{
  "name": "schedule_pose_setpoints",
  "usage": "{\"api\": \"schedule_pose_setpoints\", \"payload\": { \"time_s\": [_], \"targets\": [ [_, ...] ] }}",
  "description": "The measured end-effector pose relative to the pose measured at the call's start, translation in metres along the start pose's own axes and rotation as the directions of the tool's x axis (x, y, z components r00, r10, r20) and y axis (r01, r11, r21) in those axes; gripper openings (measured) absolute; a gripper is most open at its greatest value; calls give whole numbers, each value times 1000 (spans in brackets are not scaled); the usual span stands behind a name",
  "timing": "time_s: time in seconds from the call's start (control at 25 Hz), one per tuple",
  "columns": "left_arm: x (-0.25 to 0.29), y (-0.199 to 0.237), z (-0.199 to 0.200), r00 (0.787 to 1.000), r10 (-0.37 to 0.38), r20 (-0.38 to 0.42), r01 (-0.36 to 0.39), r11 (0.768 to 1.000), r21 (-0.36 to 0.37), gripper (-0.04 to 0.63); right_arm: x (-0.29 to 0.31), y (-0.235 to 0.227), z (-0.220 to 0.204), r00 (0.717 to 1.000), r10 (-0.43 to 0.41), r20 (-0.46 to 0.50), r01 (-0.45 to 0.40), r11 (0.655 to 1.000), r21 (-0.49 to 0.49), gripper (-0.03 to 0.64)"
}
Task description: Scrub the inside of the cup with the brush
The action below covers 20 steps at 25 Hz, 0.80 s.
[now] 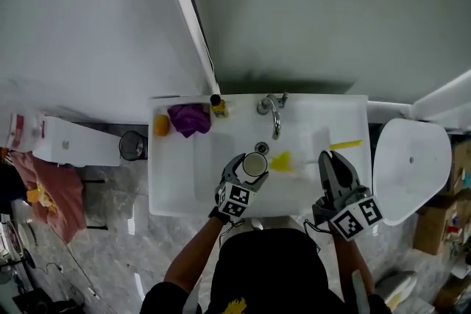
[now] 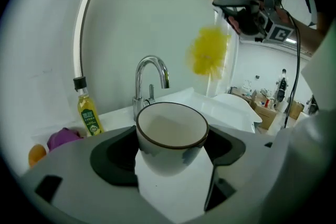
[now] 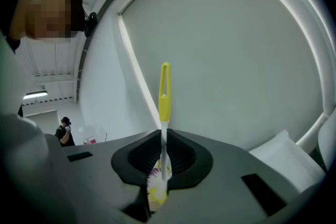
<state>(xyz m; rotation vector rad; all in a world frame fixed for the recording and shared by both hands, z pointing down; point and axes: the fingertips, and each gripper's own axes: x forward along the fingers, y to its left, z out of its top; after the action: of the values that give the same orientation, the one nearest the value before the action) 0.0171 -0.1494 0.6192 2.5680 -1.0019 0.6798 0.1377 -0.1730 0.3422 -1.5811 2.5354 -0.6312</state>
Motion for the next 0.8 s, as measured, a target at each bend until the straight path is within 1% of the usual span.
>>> {"api": "schedule_pose_setpoints", "payload": {
  "time_s": [0.12,0.2,0.32,0.4,0.52,0.68,0.8],
  "targets": [
    [-5,-7,18,999,-13,-31,13,1000,-18,400,11,36,21,995,104,6,-103,991,-82,55],
    [-9,-11,32,999,-24,-35,24,1000,-14,400,23,54,19,987,158,-33,-160,979,-125,55],
    [-15,-12,52,999,-26,-33,26,1000,0,400,38,72,4,970,213,-120,-232,957,-176,55],
    [-20,-13,62,999,-34,-29,34,999,10,400,47,82,-7,958,235,-166,-269,936,-228,55],
    [-27,-18,77,998,-56,-11,57,998,34,399,59,87,-21,946,248,-207,-302,905,-299,55],
    [-38,-21,97,997,-70,16,69,997,43,399,69,88,-34,928,270,-255,-344,884,-318,55],
    [-39,-14,103,997,-70,19,69,997,20,399,67,90,-41,911,284,-300,-374,874,-309,54]
  ]
}}
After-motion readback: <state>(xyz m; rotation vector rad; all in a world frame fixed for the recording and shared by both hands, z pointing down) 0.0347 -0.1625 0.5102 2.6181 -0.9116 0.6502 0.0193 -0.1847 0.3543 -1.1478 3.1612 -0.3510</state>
